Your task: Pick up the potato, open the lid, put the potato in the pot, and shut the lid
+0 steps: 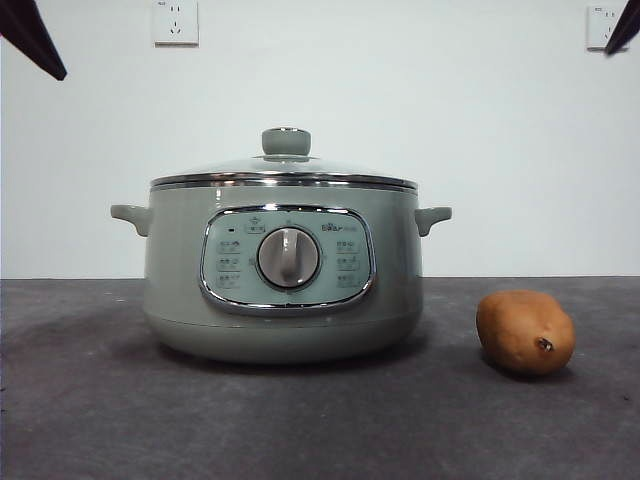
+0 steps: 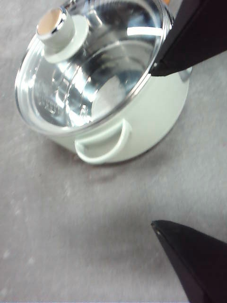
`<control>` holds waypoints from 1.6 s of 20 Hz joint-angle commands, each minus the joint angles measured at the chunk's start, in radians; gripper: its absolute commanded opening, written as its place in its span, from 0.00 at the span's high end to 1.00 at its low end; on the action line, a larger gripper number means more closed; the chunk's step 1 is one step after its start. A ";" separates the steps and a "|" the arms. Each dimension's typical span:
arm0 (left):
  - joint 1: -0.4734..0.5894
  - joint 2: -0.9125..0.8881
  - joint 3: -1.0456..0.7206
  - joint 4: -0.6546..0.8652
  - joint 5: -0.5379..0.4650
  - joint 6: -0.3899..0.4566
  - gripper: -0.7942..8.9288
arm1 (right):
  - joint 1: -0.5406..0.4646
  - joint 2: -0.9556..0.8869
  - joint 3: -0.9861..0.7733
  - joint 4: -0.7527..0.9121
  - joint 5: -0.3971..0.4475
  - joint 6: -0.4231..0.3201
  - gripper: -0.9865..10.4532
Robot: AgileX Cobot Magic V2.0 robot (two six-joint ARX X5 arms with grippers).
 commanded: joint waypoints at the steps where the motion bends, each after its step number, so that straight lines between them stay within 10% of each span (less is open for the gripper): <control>1: 0.000 0.042 0.040 -0.029 0.028 0.009 0.30 | 0.035 0.095 0.039 -0.019 -0.006 -0.019 0.33; 13: -0.089 0.239 0.126 -0.103 0.026 0.110 0.30 | 0.367 0.558 0.187 0.011 0.320 -0.037 0.17; 25: -0.115 0.243 0.126 -0.082 0.026 0.105 0.30 | 0.379 0.798 0.187 0.140 0.408 -0.050 0.18; 26: -0.119 0.243 0.127 -0.076 0.026 0.105 0.30 | 0.379 0.805 0.187 0.145 0.408 -0.050 0.23; 30: -0.151 0.243 0.130 -0.029 0.026 0.073 0.30 | 0.379 0.811 0.187 0.146 0.409 -0.050 0.94; 32: -0.172 0.243 0.132 0.008 0.026 0.051 0.31 | 0.379 0.811 0.187 0.142 0.409 -0.051 0.92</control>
